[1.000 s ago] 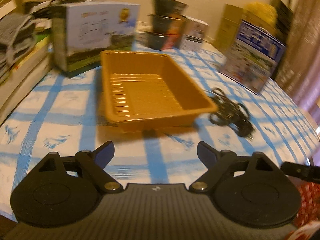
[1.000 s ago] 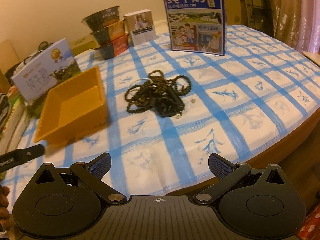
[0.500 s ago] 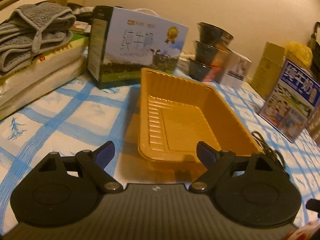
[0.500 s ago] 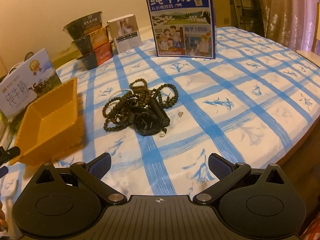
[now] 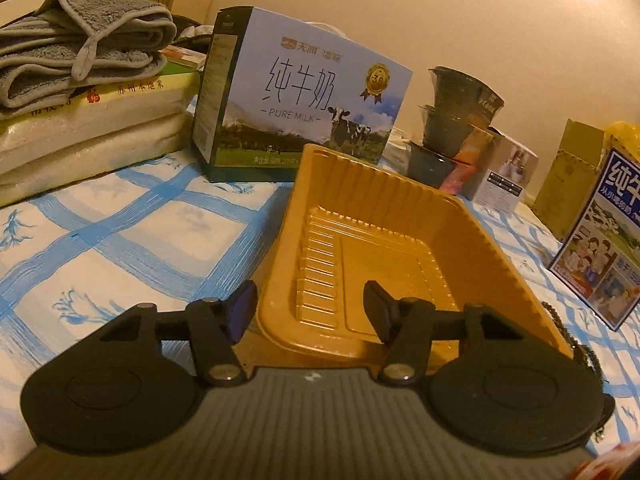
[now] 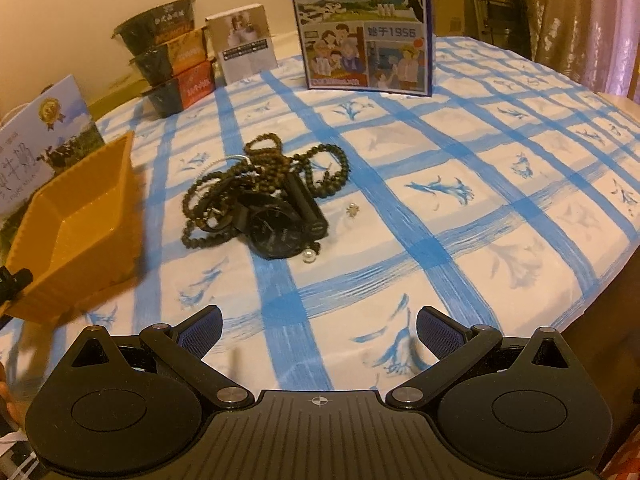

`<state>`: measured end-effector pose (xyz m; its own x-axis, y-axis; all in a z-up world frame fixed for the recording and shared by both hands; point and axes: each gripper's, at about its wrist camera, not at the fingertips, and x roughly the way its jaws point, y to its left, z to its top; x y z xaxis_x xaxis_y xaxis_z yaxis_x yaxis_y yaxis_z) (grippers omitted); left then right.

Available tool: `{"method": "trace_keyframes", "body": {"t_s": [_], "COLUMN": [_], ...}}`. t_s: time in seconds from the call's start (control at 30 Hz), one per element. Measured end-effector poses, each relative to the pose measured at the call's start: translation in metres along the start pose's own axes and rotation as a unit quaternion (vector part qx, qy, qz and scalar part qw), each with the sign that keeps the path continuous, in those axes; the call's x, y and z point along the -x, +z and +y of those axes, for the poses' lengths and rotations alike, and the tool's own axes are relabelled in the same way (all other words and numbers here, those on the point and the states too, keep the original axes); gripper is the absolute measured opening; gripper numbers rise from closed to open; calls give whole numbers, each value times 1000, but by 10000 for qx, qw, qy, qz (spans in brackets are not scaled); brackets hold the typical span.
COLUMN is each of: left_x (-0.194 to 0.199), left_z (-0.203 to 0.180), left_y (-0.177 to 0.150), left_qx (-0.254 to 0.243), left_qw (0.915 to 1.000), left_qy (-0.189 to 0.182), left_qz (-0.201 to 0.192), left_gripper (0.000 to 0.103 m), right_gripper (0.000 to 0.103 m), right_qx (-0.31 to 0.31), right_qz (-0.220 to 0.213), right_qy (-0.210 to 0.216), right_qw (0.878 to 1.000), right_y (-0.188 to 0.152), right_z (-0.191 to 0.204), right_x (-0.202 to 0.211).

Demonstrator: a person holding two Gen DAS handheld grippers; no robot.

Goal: Organize jewelry
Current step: 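Move the left tool to the orange tray and grip its rim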

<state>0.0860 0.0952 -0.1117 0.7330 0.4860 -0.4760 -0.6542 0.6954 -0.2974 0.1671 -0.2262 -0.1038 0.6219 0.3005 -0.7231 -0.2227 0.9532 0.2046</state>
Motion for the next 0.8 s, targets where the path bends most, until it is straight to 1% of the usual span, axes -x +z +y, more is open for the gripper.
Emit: {"method": "trace_keyframes", "body": {"t_s": [0.1, 0.13, 0.17, 0.2, 0.27, 0.3, 0.37, 0.4, 0.53, 0.67, 0.8], "left_x": [-5, -6, -7, -8, -11, -13, -16, -17, -21, -17, -10], "left_z": [-1, -1, -2, -2, -2, 0, 5, 7, 14, 20, 18], "left_y": [-1, -2, -2, -1, 0, 2, 5, 7, 15, 24, 36], "left_qx": [16, 27, 10, -31, -41, -4, 2, -55, -273, -519, -999], "left_qw": [10000, 10000, 10000, 10000, 10000, 10000, 9999, 9998, 9987, 9970, 9924], "left_qy": [9, -20, -29, -51, -42, -70, -129, -148, -313, -421, -638], "left_qz": [46, 40, 7, -4, 7, 47, 103, 142, 291, 390, 338], "left_gripper": [44, 39, 36, 31, 24, 18, 10, 3, 3, 3, 3], "right_gripper": [103, 103, 103, 103, 103, 103, 100, 97, 89, 86, 85], "right_qx": [-45, -53, -58, -61, -72, -71, -48, -29, -14, -29, 6], "right_qz": [32, 36, 41, 46, 43, 49, 54, 59, 105, 95, 73], "right_qy": [-37, -45, -51, -56, -49, -45, -52, -60, -56, -29, -40], "right_qw": [10000, 10000, 10000, 10000, 10000, 10000, 10000, 10000, 9999, 9999, 10000], "right_y": [1, 1, 2, 2, 3, 4, 4, 5, 5, 6, 6], "right_z": [-4, -5, -5, -6, -8, -8, -9, -9, -9, -9, -10], "right_x": [-5, -5, -7, -8, -10, -11, -13, -15, -20, -23, -24]}}
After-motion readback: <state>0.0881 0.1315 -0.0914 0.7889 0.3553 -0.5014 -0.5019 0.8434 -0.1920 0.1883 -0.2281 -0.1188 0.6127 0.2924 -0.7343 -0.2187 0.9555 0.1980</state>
